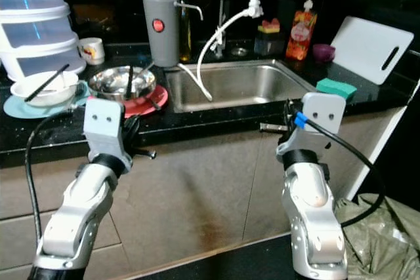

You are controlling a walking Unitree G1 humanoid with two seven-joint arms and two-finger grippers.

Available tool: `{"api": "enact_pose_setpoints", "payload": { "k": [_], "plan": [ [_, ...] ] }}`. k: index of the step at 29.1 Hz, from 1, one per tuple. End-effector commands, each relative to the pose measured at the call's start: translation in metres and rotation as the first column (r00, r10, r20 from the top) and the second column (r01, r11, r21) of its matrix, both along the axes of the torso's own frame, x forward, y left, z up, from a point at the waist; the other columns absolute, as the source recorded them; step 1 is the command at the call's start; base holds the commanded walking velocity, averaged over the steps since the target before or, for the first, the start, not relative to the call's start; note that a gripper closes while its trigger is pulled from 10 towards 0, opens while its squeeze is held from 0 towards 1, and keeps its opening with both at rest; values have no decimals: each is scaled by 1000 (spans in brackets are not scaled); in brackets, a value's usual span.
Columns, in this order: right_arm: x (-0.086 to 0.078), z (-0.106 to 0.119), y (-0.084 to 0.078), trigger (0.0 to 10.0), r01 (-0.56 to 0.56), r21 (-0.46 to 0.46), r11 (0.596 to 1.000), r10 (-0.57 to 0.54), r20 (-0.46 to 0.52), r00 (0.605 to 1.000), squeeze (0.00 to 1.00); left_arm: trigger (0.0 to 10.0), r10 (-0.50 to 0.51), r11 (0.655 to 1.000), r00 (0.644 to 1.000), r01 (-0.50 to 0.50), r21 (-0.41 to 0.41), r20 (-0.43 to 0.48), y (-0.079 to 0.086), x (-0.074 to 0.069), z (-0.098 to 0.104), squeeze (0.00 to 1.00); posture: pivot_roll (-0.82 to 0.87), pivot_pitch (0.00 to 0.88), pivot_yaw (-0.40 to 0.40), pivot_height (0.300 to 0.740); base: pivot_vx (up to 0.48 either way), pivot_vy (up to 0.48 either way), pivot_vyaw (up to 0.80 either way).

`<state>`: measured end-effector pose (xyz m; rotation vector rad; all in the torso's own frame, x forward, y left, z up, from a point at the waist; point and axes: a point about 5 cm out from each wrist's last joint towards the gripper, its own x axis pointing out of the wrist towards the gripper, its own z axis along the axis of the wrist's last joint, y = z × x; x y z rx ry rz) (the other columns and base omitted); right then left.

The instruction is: Kitchen organization

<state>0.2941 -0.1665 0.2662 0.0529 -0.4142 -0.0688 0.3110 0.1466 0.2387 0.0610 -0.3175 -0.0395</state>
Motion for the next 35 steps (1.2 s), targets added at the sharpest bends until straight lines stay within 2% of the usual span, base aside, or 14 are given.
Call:
{"api": "enact_pose_setpoints", "payload": {
  "k": [1,23,29,35],
  "plan": [
    [-1,1,0,10000,0,4,1000,0,5,1000,0,10000,1,1000,1000,-1,6,-8,0,0,-1,0,-12,88,-56,740,0,0,0],
    [-2,0,1,10000,-9,3,1000,9,1,1000,0,10000,-6,1000,1000,5,-13,-30,0,0,-4,0,-12,81,-54,740,0,0,0],
    [-1,0,2,10000,-12,4,1000,12,0,1000,0,10000,-8,1000,999,8,-20,-42,0,1,-6,0,-12,81,-54,740,0,444,0],
    [-2,0,2,10000,-14,4,1000,14,0,1000,0,10000,-3,1000,1000,3,2,-25,1,0,-4,0,-9,82,-55,740,0,81,0]
  ]
}}
